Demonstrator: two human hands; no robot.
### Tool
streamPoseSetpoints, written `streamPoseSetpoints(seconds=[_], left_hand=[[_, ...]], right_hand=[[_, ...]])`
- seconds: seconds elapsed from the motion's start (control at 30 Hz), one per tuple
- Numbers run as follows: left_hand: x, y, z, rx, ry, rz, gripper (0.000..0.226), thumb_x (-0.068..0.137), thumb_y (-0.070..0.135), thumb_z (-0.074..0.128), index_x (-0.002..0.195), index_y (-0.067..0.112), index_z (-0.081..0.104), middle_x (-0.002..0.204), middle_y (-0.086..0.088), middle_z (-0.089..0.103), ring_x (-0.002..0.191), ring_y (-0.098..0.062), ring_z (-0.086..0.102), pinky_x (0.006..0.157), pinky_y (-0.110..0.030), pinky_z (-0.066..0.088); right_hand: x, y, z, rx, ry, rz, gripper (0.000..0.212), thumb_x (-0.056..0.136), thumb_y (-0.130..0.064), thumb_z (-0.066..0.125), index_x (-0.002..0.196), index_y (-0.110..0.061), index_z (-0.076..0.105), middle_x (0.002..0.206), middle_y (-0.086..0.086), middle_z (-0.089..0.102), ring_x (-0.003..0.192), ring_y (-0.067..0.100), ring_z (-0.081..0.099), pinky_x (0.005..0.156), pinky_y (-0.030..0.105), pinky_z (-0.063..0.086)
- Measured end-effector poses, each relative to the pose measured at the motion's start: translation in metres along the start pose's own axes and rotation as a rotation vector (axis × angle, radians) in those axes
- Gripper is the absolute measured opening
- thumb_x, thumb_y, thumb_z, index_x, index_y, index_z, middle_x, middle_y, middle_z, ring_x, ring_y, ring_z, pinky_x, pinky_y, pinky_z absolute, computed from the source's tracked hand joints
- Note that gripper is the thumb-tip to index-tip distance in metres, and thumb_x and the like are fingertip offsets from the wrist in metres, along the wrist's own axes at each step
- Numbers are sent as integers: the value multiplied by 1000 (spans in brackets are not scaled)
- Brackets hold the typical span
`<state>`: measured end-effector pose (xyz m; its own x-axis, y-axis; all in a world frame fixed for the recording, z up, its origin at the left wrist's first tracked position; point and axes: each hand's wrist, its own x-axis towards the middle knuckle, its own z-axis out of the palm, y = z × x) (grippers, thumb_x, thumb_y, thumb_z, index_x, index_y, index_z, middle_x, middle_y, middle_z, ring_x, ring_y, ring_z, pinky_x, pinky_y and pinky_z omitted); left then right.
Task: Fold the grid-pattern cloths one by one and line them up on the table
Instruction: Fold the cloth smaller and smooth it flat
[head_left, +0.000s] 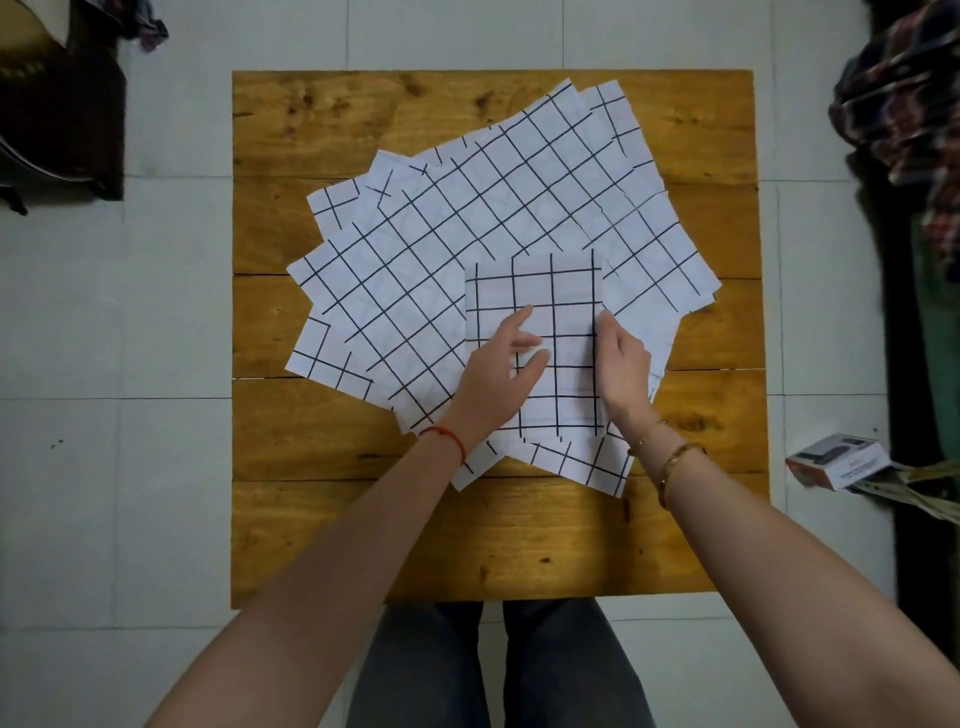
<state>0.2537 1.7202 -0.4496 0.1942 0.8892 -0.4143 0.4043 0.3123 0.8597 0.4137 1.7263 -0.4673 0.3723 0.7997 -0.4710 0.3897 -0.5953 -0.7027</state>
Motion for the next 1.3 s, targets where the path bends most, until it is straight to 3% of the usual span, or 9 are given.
streamPoseSetpoints(seconds=[0.1,0.27,0.37,0.5,0.6,0.7,0.83,0.97,1.3], left_hand=[[0,-19,-7,181,65,76,47,95,19,56,140,11,45,126,-2,58,120,-11,51,104,-28,42],[4,-43,-29,477,90,112,47,93,11,52,139,8,46,137,-7,49,131,-17,40,111,-25,32],[10,-47,-39,595,80,113,52,90,7,51,141,5,43,143,-10,44,135,-20,36,114,-30,30],[27,-49,-48,776,57,165,60,86,6,53,144,2,38,147,-15,40,139,-29,34,114,-43,32],[39,-45,-50,925,1,156,67,88,12,54,149,5,28,157,-12,27,145,-33,22,115,-51,28],[49,-40,-48,1052,-33,126,72,94,23,49,154,9,12,162,-6,10,149,-30,8,118,-51,20],[57,-40,-46,1119,-49,88,74,95,25,47,155,12,5,163,-4,2,150,-29,0,119,-50,14],[61,-44,-47,1146,-102,67,76,95,24,46,155,14,-1,163,-2,-6,149,-29,-6,120,-52,12],[62,-48,-51,1143,-155,66,82,95,28,48,154,17,-7,162,2,-15,148,-30,-13,119,-55,7]], right_hand=[[7,7,-1,-66,-23,-41,44,97,-36,49,68,-3,46,61,3,40,59,13,34,57,30,30],[19,15,4,-313,12,-74,23,89,-19,53,71,-10,43,58,0,42,58,20,40,51,30,29],[16,9,6,-540,53,-84,17,86,-24,56,91,-9,51,80,6,57,76,26,53,63,34,41],[18,-6,12,-786,215,-379,31,82,-18,53,110,-4,52,105,13,54,97,30,51,80,40,42],[27,-19,27,-838,37,-633,45,85,-15,50,130,-5,48,130,13,50,122,32,45,100,44,41],[35,-30,45,-929,-180,-761,54,95,-20,44,146,-8,34,152,9,35,142,33,27,117,50,22],[41,-38,65,-1070,-330,-726,59,101,-26,35,154,-11,15,162,3,12,149,30,6,120,52,6],[43,-33,68,-1143,-357,-724,58,103,-30,30,154,-12,10,162,2,9,150,29,1,120,53,3],[57,5,12,-1135,-172,-546,58,102,-35,20,154,-11,13,162,3,14,149,31,3,120,54,4]])
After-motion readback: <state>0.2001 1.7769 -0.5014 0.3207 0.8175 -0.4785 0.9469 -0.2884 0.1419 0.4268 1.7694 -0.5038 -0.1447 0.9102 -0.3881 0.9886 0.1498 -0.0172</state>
